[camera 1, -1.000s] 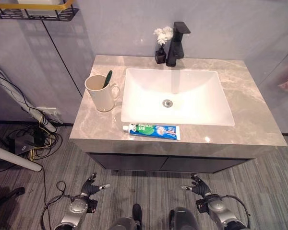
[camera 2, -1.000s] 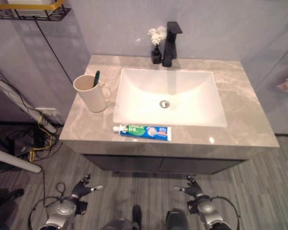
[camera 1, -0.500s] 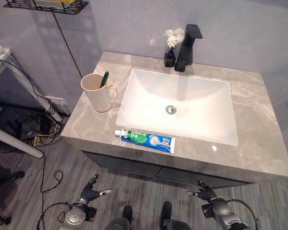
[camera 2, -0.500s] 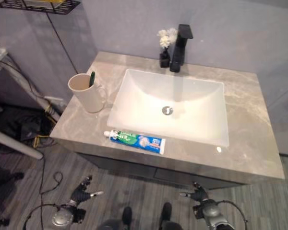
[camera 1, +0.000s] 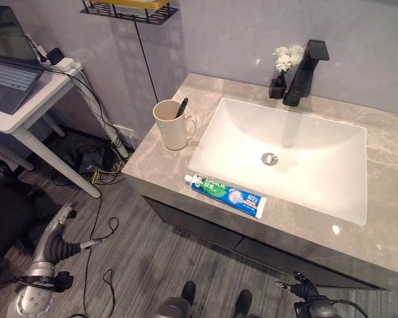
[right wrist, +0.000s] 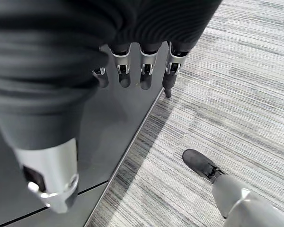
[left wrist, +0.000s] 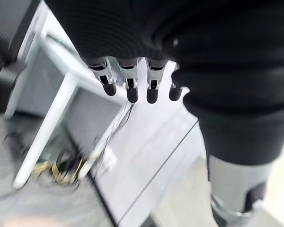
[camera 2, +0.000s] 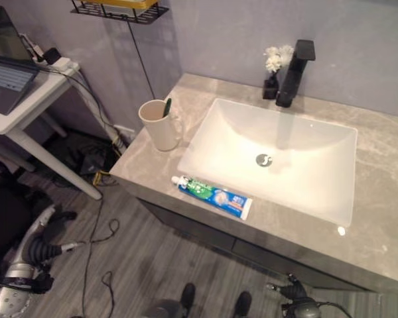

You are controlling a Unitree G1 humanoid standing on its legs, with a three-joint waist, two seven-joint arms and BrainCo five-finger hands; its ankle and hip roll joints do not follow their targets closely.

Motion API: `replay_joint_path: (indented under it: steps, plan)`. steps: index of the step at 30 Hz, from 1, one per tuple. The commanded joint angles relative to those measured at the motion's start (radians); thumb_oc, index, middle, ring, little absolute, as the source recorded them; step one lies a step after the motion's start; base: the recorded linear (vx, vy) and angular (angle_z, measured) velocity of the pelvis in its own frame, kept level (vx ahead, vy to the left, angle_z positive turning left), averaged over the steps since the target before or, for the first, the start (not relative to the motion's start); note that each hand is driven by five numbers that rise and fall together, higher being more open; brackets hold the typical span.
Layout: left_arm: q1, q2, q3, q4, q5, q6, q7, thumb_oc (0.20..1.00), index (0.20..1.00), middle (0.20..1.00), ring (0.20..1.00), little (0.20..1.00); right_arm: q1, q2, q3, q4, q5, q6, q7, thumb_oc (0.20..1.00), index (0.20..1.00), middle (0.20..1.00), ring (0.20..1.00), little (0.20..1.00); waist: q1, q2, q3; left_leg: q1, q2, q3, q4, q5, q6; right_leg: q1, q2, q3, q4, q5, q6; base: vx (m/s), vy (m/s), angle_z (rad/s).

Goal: Put brush and paste in cup on sink, flatten towel.

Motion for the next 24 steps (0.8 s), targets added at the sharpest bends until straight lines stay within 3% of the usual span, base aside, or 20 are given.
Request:
replay_joint_path:
  steps: [1, 10, 24]
  plan:
    - [-0.08, 0.049, 0.075, -0.104, -0.024, -0.063, 0.041, 1.0, 1.0, 1.0, 1.0, 1.0, -0.029, -0.028, -0.002, -0.022, -0.015, -0.016, -0.01, 1.0, 1.0, 1.0, 1.0, 1.0, -0.027, -0.008, 0.007, -0.031, -0.003, -0.043, -0.012, 0.046, -0.024, 0.055, -0.052, 0.039, 0.043, -0.037, 0.061, 0.02, -0.017, 0.08]
    - [-0.207, 0.17, -0.006, -0.262, -0.06, -0.092, -0.039, 1.0, 1.0, 1.0, 1.0, 1.0, 0.004, -0.07, -0.018, -0.138, 0.015, -0.031, -0.004, 1.0, 1.0, 1.0, 1.0, 1.0, -0.121, 0.044, 0.017, -0.014, 0.021, 0.03, -0.035, 0.041, -0.026, 0.007, -0.036, 0.123, 0.041, -0.023, 0.065, -0.01, 0.011, -0.18]
    - [-0.235, 0.222, -0.137, -0.291, -0.17, -0.093, -0.198, 1.0, 1.0, 1.0, 1.0, 1.0, 0.079, -0.097, -0.059, -0.197, -0.021, -0.036, -0.018, 1.0, 1.0, 1.0, 1.0, 1.0, -0.219, 0.097, 0.024, 0.024, 0.037, 0.158, -0.043, 0.017, -0.03, -0.034, -0.024, 0.252, 0.012, 0.01, 0.076, 0.01, 0.032, -0.31]
